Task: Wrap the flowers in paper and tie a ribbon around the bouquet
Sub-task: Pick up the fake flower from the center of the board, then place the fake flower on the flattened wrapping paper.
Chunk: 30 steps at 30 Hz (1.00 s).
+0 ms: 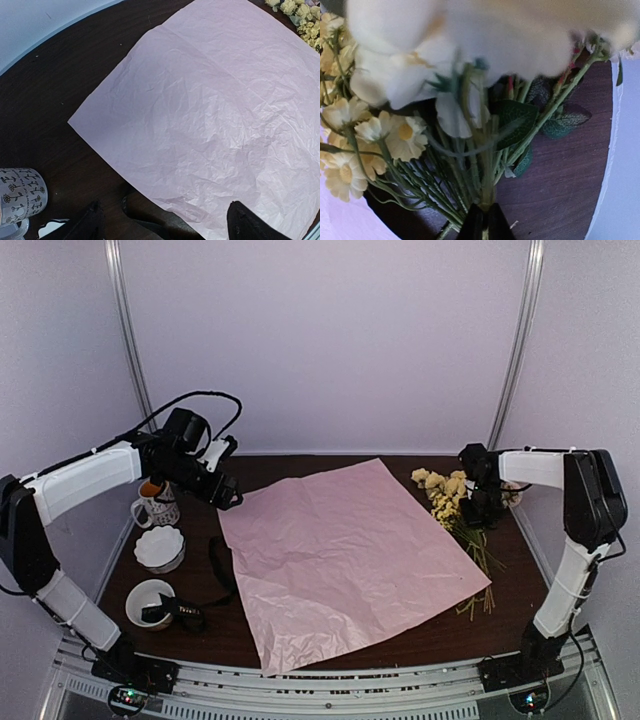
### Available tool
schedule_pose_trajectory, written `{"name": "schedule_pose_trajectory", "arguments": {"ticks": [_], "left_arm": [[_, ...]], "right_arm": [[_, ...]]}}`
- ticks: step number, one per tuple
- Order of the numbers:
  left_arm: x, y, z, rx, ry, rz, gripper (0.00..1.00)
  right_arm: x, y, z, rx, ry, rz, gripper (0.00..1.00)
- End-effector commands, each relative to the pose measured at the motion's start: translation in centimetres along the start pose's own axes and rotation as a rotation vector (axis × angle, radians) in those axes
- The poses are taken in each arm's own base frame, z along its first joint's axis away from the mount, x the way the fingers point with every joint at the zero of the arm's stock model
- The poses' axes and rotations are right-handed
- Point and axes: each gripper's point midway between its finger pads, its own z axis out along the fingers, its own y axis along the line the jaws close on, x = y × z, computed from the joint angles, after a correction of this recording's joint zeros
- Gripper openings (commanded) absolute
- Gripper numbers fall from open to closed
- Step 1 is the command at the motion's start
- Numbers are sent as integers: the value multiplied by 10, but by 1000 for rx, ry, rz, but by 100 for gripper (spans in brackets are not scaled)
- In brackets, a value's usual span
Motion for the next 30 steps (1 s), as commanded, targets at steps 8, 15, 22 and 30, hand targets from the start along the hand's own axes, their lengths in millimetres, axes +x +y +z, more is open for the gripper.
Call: {"name": "schedule_pose_trajectory", "arguments": {"ticks": [8,15,22,30], "left_arm": [[1,-1,2,10,2,17,88],[0,-2,-1,10,-4,20,87],[-2,-3,-6,9,-17,24,87],[-4,-6,-8,31,-26,25,87]], "right_arm": [[-22,-44,-36,192,-120,-6,0],[-35,-74,-106,229,-358,108,0],[-35,-86,-169,140,-573,235,0],[-53,57,-251,-549,-717,325,0]]}}
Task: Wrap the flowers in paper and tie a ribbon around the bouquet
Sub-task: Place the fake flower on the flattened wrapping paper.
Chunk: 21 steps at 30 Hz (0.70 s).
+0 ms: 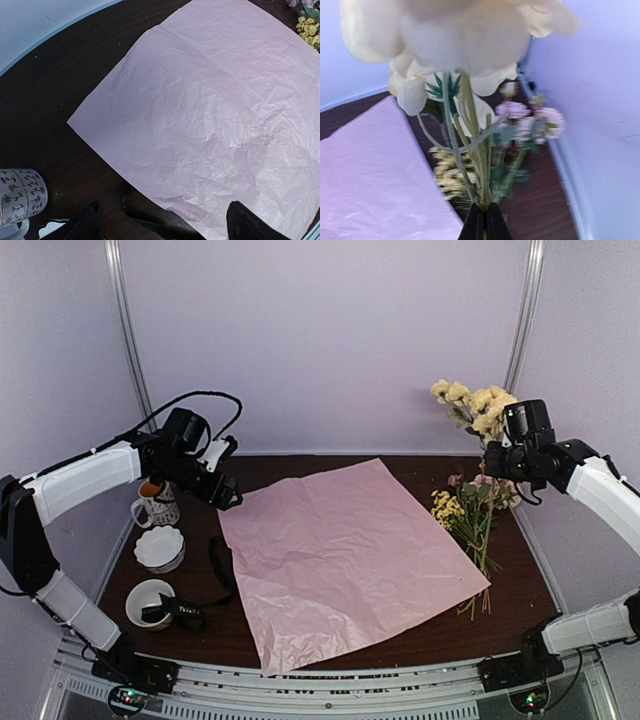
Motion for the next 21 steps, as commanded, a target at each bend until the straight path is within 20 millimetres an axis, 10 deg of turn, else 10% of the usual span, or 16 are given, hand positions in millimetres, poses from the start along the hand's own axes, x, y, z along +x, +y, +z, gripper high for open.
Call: {"name": "schedule_pose_trajectory", "arguments": {"ticks": [1,11,21], "left_arm": [[-5,-6,-8,31,-31,19,87],[-4,-10,-9,49,-31,19,87],[-4,-9,-11,36,-35,30,87]], "right_arm": [[-12,133,-31,-505,-17,276,0],[61,335,-15,-870,291,418,0],[111,353,26,-796,457,265,0]]}}
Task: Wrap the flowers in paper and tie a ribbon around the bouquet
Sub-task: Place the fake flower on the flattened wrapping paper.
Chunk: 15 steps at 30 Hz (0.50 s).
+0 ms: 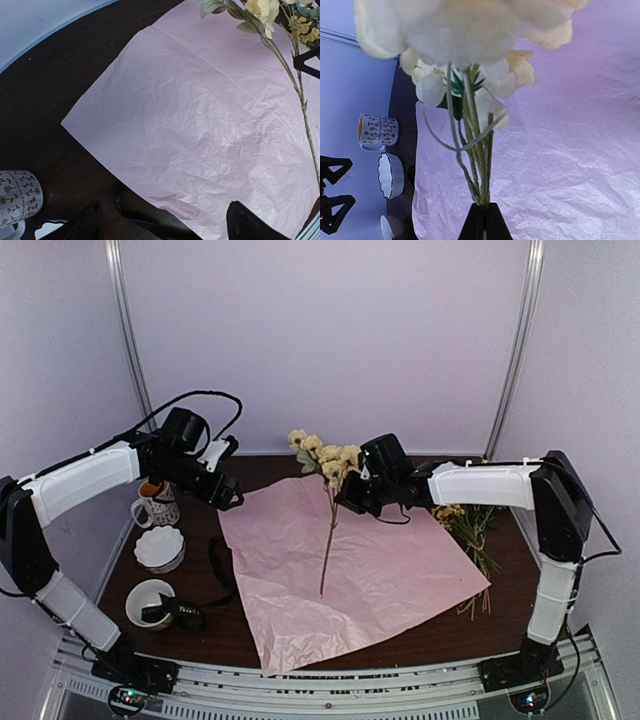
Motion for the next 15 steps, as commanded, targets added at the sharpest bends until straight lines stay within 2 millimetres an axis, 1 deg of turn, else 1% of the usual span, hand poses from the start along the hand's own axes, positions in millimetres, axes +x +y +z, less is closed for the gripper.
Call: {"name": "schedule_pose_trajectory", "arguments": {"ticks": [1,2,4,5,6,7,9,11,12,13,14,15], "left_arm": [[-5,-1,-9,-5,-32,30,87],[-4,-1,-8,-8,-29,30,87],[-4,-1,-9,-8,-29,31,87],[-4,-1,-8,-8,-27,31,87],[-3,-1,-8,-8,-27,31,87],[-3,-1,-8,-7,-27,34,87],[-3,-1,-8,-6,-26,33,87],[-3,-2,-7,-3,-22,33,87],[-3,-2,-7,-2,-23,34,87],[-3,-2,-7,-1,-22,34,87],[-3,-3,-8,-1,-24,36,87],[-3,-3,-8,-1,-24,35,87]], "right_arm": [[-12,14,-1,-38,48,-48,0],[-12,8,-2,-26,64,-58,0],[-12,-2,-6,2,99,-100,22],[-14,-6,-11,24,112,-128,35],[-16,-10,-19,48,119,-162,46],[-19,-14,-29,83,125,-204,53],[-35,-20,-58,157,93,-296,62],[-48,-31,-89,232,84,-365,65],[-53,-44,-104,280,93,-382,63],[-53,-63,-119,343,127,-387,58],[-57,-82,-132,402,140,-384,52],[-59,-106,-147,480,153,-380,43]]}}
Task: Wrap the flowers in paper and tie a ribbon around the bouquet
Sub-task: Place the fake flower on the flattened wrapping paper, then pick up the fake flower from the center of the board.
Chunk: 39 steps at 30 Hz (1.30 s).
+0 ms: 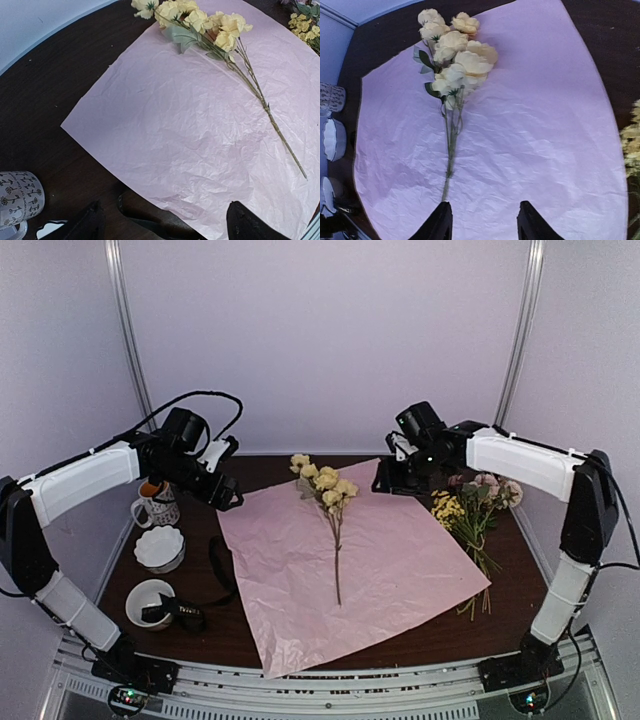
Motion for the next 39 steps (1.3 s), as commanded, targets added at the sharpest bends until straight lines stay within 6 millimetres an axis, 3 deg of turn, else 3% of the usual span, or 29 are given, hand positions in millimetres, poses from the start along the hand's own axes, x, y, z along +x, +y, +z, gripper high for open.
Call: {"name": "schedule_pose_trajectory", "arguments": {"ticks": [1,4,8,12,18,21,23,27,31,39], "left_arm": [[-3,-3,-7,2,-23,20,87],[-3,-2,-7,1,-22,21,87],[-3,-3,-5,3,-19,20,87],[-2,-4,-5,6,-15,21,87],[-1,-4,-4,5,-11,27,87],[0,-5,-3,5,-8,31,87],[0,-4,-3,0,-5,33,87],[0,-4,-2,-1,-3,35,87],[1,-4,-1,2,3,34,87],[1,-4,-2,-3,3,38,87]], "right_arm": [[15,-106,-71,350,85,-79,38],[47,-171,-87,544,212,-69,34],[83,-209,-84,621,397,-104,46],[93,-244,-77,774,498,-160,53],[104,-259,-65,786,587,-181,54],[115,-269,-70,776,618,-144,40],[121,-275,-75,774,623,-106,36],[144,-271,-76,717,658,-79,41],[157,-280,-73,725,686,-58,42],[160,-300,-63,775,712,-44,39]]}}
